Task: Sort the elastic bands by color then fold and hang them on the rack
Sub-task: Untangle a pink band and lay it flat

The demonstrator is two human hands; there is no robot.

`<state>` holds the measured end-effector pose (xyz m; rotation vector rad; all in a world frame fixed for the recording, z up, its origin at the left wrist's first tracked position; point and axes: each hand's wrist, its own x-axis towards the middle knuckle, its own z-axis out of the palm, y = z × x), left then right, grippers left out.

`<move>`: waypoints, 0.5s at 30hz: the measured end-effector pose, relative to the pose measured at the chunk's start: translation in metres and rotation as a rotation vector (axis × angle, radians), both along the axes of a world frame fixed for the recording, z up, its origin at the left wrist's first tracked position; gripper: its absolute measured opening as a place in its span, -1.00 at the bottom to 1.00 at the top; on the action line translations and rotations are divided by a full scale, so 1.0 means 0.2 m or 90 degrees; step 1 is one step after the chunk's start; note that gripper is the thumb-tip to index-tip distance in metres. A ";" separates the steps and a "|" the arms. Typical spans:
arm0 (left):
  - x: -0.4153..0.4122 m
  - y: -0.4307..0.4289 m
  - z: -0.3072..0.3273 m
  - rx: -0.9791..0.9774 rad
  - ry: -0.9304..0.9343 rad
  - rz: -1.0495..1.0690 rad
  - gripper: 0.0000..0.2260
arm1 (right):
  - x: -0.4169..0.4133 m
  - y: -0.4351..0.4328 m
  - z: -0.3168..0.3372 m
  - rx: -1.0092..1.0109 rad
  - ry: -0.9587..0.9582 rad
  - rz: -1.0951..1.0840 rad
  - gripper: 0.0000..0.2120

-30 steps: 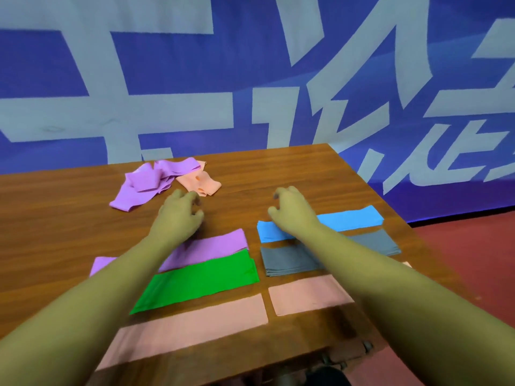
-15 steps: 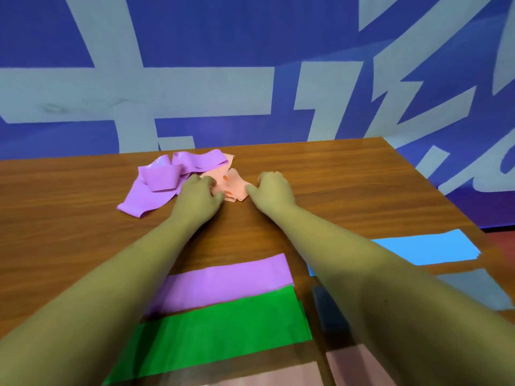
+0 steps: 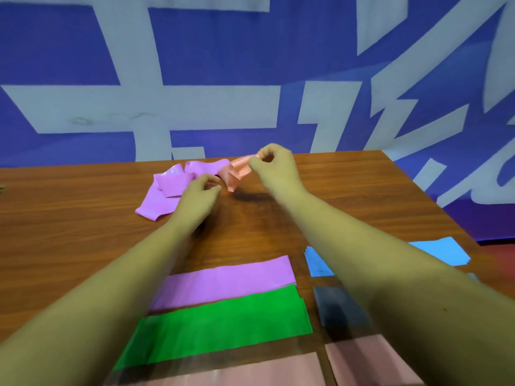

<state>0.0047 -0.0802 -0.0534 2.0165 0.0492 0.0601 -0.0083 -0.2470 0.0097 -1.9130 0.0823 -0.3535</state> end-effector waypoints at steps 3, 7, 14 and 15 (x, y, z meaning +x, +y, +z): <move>-0.10 0.00 0.18 -0.086 -0.035 -0.011 -0.79 | -0.09 0.01 0.23 0.036 -0.005 0.027 -0.85; -0.28 -0.01 0.45 -0.189 -0.061 -0.068 -0.73 | -0.23 0.01 0.46 0.047 -0.008 0.093 -0.88; -0.56 -0.08 0.67 -0.240 -0.106 -0.261 -0.62 | -0.50 -0.01 0.71 0.131 0.001 0.131 -0.84; -0.58 -0.07 0.68 -0.222 -0.122 -0.255 -0.64 | -0.54 -0.01 0.73 0.137 -0.001 0.128 -0.85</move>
